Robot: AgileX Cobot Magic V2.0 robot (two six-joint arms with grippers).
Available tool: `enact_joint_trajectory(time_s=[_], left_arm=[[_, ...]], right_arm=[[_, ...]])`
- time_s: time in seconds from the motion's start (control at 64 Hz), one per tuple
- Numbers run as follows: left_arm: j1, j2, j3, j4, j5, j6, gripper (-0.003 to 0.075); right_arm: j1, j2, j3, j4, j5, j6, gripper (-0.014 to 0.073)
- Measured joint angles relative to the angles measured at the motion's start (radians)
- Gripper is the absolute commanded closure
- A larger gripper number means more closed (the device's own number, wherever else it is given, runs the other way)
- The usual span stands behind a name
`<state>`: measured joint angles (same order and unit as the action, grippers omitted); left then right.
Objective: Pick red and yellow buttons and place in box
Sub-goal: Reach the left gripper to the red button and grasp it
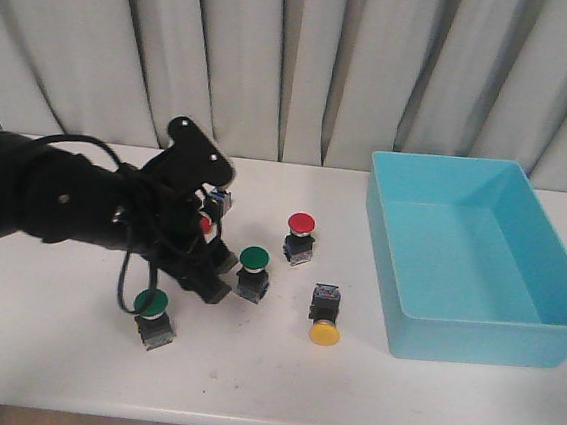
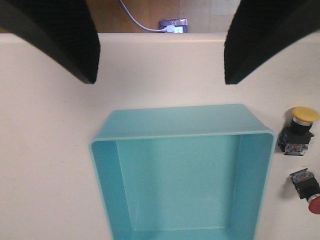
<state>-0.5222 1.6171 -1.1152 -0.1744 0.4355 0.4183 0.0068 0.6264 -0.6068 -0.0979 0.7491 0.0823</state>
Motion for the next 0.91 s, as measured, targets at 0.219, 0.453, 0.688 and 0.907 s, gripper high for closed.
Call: enact_joint_trajectory(time_s=[0.219, 0.453, 0.688, 0.907], left_arm=[[-0.004, 0.220, -0.212, 0.000, 0.000, 0.031, 0.0218], [-0.004, 0.414, -0.449, 0.000, 0.132, 0.093, 0.0218], [-0.004, 0.587, -0.695, -0.019, 0.278, 0.170, 0.0218], [-0.004, 0.722, -0.864, -0.028, 0.314, 0.191, 0.0218]], right_arm=[[0.000, 0.000, 0.000, 0.000, 0.001, -0.001, 0.0074], [0.000, 0.000, 0.000, 0.000, 0.001, -0.001, 0.0074], [0.000, 0.000, 0.000, 0.000, 0.001, -0.001, 0.0074], [0.000, 0.000, 0.000, 0.000, 0.001, -0.001, 0.0074]])
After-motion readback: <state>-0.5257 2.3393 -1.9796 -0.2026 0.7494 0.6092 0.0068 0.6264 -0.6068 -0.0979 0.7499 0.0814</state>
